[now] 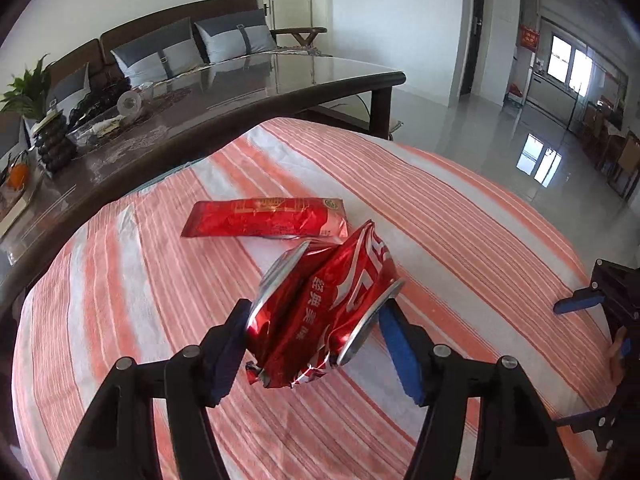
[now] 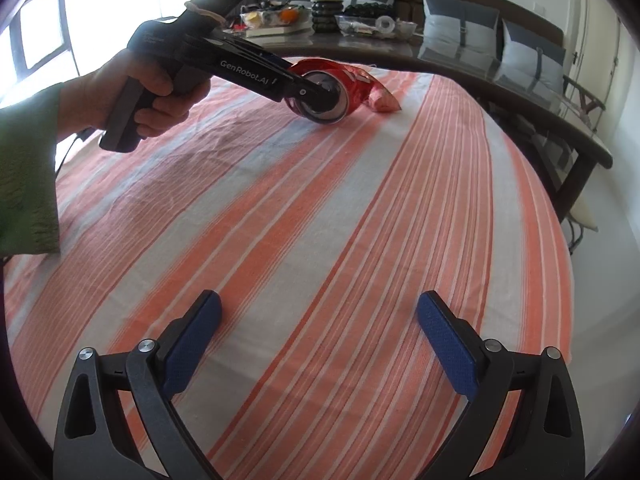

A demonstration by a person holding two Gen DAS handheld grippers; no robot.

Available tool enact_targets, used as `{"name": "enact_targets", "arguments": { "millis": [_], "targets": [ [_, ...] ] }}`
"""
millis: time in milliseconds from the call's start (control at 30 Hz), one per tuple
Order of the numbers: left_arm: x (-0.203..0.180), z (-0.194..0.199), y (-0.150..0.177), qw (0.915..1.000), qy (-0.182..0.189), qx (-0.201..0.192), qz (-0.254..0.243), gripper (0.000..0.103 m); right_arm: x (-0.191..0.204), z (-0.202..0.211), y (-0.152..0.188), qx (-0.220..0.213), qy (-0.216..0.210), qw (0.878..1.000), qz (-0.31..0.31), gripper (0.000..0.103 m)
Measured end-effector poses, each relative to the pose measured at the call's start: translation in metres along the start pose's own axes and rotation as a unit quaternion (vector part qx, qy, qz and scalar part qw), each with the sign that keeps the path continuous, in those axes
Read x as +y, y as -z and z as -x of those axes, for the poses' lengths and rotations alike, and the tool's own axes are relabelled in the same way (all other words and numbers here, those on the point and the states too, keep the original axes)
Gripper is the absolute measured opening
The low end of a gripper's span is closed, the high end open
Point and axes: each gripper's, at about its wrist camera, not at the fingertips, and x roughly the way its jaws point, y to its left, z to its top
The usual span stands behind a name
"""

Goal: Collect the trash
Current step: 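Return to the table and grasp the crushed red soda can with the left tool, then grasp the red candy wrapper with the right tool while the left tool holds the can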

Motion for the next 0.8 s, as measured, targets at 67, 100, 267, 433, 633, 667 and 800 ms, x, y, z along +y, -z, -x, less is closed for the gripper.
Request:
{"name": "enact_targets", "arguments": {
  "millis": [67,100,267,433,633,667,800],
  "targets": [
    [0.006,0.019,0.019,0.9989,-0.019,0.002,0.043,0.066,-0.002,0.0,0.001,-0.002,-0.003,1.0,-0.005,0.099],
    [0.008,0.029,0.029,0.9973,-0.036,0.006,0.064,0.066,-0.003,0.001,0.001,-0.003,-0.005,1.0,-0.009,0.098],
    [0.022,0.066,0.078,0.9806,-0.096,0.021,0.17,0.066,-0.019,-0.004,-0.024,0.014,-0.01,0.999,-0.033,0.098],
    [0.021,0.079,0.093,0.972,-0.129,-0.005,0.196,0.066,-0.061,-0.056,-0.092,0.031,0.018,0.998,-0.058,0.097],
    [0.015,0.078,0.097,0.9771,-0.122,-0.011,0.174,0.067,-0.069,-0.122,-0.156,0.047,0.049,0.998,-0.002,0.09],
    [0.014,0.078,0.097,0.9777,-0.12,-0.011,0.172,0.067,-0.067,-0.129,-0.163,0.043,0.051,0.998,0.004,0.086],
    [0.015,0.077,0.099,0.9778,-0.116,-0.014,0.174,0.067,-0.062,-0.145,-0.183,0.036,0.031,0.999,0.001,0.037]
  ]
}}
